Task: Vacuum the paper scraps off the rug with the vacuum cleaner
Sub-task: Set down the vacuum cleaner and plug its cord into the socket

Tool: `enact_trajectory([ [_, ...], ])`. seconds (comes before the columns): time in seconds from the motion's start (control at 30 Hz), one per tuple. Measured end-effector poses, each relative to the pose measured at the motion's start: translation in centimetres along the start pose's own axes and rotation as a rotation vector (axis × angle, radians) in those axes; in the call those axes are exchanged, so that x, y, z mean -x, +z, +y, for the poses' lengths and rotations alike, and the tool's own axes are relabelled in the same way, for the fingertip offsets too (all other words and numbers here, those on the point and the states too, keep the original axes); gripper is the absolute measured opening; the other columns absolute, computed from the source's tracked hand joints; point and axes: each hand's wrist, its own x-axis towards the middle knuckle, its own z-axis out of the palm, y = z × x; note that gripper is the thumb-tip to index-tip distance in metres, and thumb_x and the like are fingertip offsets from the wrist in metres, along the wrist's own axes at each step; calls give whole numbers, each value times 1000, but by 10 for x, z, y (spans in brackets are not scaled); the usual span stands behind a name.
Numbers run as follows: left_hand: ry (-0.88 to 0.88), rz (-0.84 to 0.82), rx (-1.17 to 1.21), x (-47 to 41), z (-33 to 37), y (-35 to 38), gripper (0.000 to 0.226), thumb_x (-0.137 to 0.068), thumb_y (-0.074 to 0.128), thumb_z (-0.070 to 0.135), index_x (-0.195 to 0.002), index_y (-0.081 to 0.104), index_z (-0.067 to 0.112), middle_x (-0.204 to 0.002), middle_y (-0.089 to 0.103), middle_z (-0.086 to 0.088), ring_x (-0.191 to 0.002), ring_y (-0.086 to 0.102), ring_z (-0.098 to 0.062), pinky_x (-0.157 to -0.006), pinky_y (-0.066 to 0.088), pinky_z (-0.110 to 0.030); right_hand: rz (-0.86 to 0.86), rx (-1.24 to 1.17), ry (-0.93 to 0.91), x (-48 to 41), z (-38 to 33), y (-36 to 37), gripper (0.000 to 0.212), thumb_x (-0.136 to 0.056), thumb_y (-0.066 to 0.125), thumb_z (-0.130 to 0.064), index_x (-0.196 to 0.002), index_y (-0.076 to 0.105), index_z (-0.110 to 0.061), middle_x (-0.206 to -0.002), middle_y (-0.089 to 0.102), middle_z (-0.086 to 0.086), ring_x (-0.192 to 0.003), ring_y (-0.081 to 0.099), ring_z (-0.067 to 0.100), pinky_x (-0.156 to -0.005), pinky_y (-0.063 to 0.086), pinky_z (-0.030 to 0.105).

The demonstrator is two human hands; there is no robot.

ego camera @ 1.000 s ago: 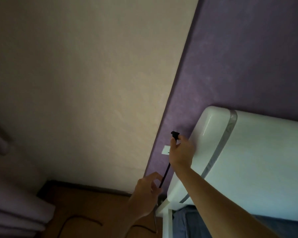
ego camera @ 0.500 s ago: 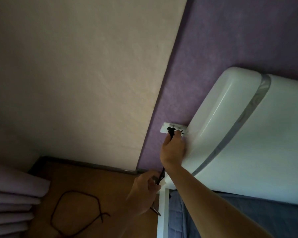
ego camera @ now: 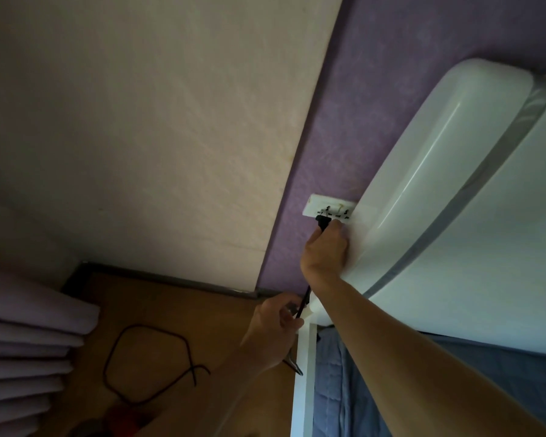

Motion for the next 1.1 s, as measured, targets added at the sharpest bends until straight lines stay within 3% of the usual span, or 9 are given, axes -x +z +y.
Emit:
enact_trajectory([
  [0.17,9,12,15,-3,-6,6,21,-89,68,10,-110,66,15,-94,68,3,-85,65,-10,-69,50,-13,-6,-3,22,-3,3,3,26,-103,43,-13,-125,47,0,-117,62,20,-107,62,33,-83,51,37],
  [0.27,-6,30,7,-3,-6,8,21,-89,68,10,-110,65,14,-88,64,8,-79,62,-7,-65,46,-6,-28,-19,58,-4,2,2,28,-100,47,-7,-127,46,2,-123,59,21,-115,59,33,-88,49,36],
  [0.47,-33,42,2,-4,-8,9,23,-90,67,12,-112,65,18,-82,63,3,-73,59,-7,-60,44,-9,-46,1,100,-11,0,8,39,-95,56,-3,-132,42,0,-132,55,18,-123,55,30,-95,49,35],
  [0.7,-24,50,26,-6,-8,7,22,-90,66,10,-112,65,17,-78,61,3,-71,59,-8,-59,45,-10,12,-169,111,-13,2,15,27,-101,48,-8,-127,49,1,-127,57,20,-119,57,37,-92,53,51],
  [0.83,-17,43,19,-6,-3,5,22,-91,66,10,-111,64,15,-76,58,5,-71,58,-9,-64,47,-15,44,-133,92,-15,-1,9,29,-103,43,-10,-128,52,3,-130,57,18,-122,55,32,-96,46,37],
  [1.1,13,46,30,-13,6,-3,20,-92,63,7,-111,64,13,-71,54,13,-65,56,-3,-58,46,-9,57,-144,117,-26,-9,11,28,-102,45,-10,-121,58,6,-124,60,23,-116,59,33,-94,48,37],
])
